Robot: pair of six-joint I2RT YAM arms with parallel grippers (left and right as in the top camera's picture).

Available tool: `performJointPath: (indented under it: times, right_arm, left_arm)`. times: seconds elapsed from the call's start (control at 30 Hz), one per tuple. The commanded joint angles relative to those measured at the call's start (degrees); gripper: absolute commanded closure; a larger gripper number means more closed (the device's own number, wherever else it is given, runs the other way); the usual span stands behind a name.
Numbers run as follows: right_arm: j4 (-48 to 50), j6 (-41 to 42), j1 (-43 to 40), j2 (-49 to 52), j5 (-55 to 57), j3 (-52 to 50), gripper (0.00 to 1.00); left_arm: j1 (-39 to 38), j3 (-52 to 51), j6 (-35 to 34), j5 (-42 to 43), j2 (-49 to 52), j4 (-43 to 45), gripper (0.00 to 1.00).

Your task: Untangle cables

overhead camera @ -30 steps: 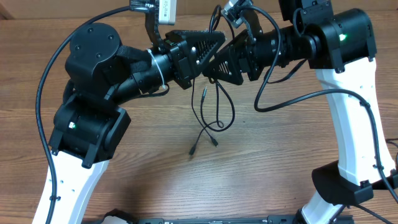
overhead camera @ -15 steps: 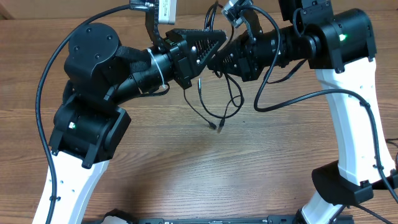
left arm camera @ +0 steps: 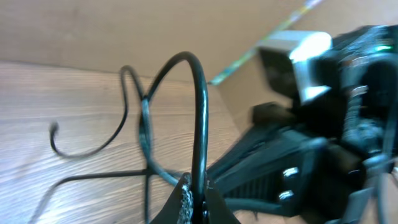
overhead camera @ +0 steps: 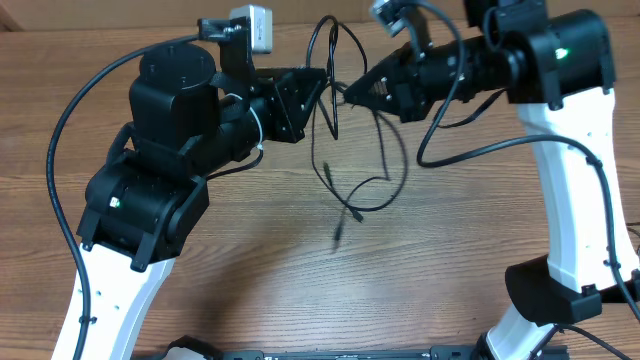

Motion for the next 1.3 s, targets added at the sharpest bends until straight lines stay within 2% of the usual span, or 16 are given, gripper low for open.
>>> performJointPath:
  times: [0.0,0.17,0.3,0.47,0.67,0.73,0.97,1.27]
  right_arm:
    - [0.42,-0.57,-2.95,-0.07,-7.67,-0.22,0.96]
    - [0.44,-0.59,-5.27,-0.07,-12.31,-0.22,0.96]
    - [0.46,-0.59,-6.25,-0.07,-12.76,-0.15,0.96]
    - [0.61,-0.57,-10.01,-0.07,-17.16,-0.07,0.96]
    - [2.4,-0.57,-20.06,-0.07,-30.62,-0.07,0.96]
    - [2.67,-0.57,-23.69,-0.07,-33.94,-0.07,0.96]
    - [2.67,0.94,-36.96,-0.07,-38.05,-0.07,0.96]
    - [2.34,4.83,-55.36,-0.07,-38.05,-0.07,0.96]
  left_arm:
    - [0.11,0.81,1.79,-4.76,-0.35,-0.76,0.96]
    - [0.11,0.81,2.01,-5.14,-0.35,-1.66,0.96]
    - [0.11,0.81,6.03,-7.04,-0.35,-4.63,0.96]
    - [0.11,0.81,9.88,-19.87,-0.35,-15.89,0.96]
    - [0.11,0.74,12.31,-36.0,0.87,-28.7,0.96]
    - [0.11,0.74,12.28,-38.69,1.68,-31.85,0.96]
    - [0.11,0.74,11.61,-39.95,5.33,-36.92,0.96]
    - [0.5,0.74,12.31,-44.61,8.13,-39.91,0.96]
